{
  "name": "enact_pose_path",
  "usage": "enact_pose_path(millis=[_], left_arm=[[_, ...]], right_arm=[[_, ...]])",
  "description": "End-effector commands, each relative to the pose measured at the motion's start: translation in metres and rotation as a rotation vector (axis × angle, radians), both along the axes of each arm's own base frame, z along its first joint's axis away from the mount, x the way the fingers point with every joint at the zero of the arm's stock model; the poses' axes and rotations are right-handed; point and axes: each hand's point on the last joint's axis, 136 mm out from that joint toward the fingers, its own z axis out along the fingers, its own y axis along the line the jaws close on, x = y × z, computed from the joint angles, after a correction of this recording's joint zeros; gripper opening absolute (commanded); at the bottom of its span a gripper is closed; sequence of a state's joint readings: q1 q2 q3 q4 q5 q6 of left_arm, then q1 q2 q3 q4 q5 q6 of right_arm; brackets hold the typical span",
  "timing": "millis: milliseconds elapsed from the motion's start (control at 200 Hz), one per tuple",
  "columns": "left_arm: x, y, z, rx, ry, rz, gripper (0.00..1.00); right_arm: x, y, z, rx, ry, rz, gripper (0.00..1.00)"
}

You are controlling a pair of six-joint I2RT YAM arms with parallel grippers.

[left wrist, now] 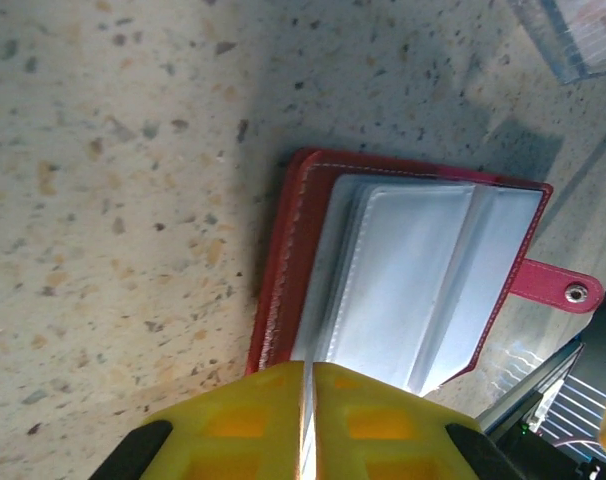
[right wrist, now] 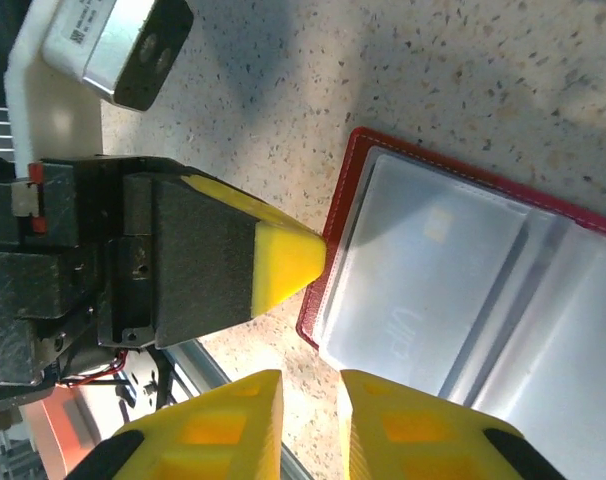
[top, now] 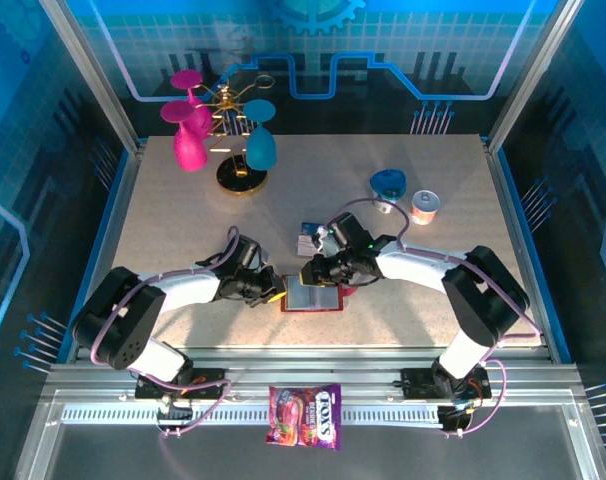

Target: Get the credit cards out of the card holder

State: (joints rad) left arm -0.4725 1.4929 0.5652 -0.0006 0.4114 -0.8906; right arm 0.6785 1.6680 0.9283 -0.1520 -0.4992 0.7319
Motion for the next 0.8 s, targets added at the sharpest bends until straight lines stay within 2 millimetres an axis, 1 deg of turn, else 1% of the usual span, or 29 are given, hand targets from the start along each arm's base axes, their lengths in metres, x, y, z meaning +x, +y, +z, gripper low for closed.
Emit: enact_pose_path(millis=[0,170,400,605,795], left_arm=[[-0.007,0.004,-0.004,0.024,0.010,0.001,0.11],[-0.007,0.004,-0.010,0.029,0.022,-0.004,0.11],[-0.008,0.005,-0.013,0.037,0.029,-0.008,0.11],[-0.008,0.005,-0.016,0.043,0.033,-0.010,0.11],[-0.010,0.007,-0.019,0.054,0.038,-0.013,0.11]], right_arm=[[-0.007,0.010,-0.011,0.013,0.053,0.006,0.25],[-0.009,0.011,-0.026,-0.026,0.097,0.005,0.27],[-0.011,0.013,-0.035,-0.055,0.122,0.007,0.28],[-0.013,0.003,-0.047,-0.126,0.136,-0.002,0.30],[-0.014,-0.007,-0.051,-0.188,0.130,-0.007,0.31]])
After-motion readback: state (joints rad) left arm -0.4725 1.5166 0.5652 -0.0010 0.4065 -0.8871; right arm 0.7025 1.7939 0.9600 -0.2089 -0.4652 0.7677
